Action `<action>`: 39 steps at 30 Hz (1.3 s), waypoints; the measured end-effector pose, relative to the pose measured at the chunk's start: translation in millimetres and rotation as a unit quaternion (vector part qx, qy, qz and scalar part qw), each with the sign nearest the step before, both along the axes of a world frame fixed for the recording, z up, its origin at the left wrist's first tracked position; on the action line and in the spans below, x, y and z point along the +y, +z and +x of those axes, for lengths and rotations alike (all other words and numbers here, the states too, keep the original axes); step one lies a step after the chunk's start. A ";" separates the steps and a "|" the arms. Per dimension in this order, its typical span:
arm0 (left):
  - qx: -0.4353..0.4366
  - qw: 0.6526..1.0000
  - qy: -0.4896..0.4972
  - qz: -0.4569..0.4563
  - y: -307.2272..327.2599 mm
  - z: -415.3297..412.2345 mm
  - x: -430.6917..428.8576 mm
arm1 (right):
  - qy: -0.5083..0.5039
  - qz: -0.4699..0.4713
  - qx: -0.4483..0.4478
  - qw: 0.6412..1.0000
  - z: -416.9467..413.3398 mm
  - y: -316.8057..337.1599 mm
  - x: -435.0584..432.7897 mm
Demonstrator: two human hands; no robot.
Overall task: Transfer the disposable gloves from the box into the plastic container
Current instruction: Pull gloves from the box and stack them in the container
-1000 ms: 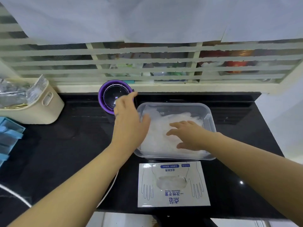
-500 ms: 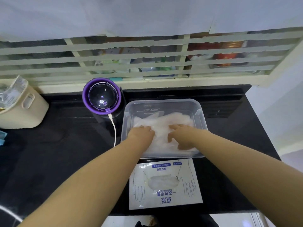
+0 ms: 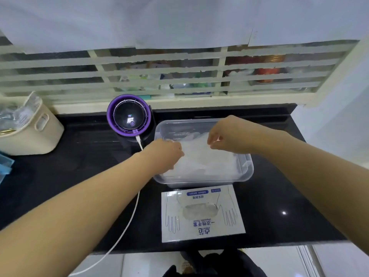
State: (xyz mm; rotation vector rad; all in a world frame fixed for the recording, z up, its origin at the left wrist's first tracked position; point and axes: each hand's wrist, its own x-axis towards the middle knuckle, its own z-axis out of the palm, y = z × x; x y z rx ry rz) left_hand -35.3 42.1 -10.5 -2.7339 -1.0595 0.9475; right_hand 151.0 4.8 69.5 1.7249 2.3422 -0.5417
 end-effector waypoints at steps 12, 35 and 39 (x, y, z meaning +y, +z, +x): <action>-0.340 0.928 -0.148 -0.038 -29.6 -53.4 -95.7 | 0.181 -0.115 -0.150 0.965 -22.7 -94.2 -101.1; -0.192 0.974 -0.028 -0.115 -41.0 -53.5 -109.0 | 0.252 0.101 -0.003 0.963 -23.2 -128.7 -97.6; -0.170 0.980 -0.045 -0.098 -41.4 -49.2 -106.9 | 0.250 0.087 -0.002 0.964 -27.9 -112.7 -107.0</action>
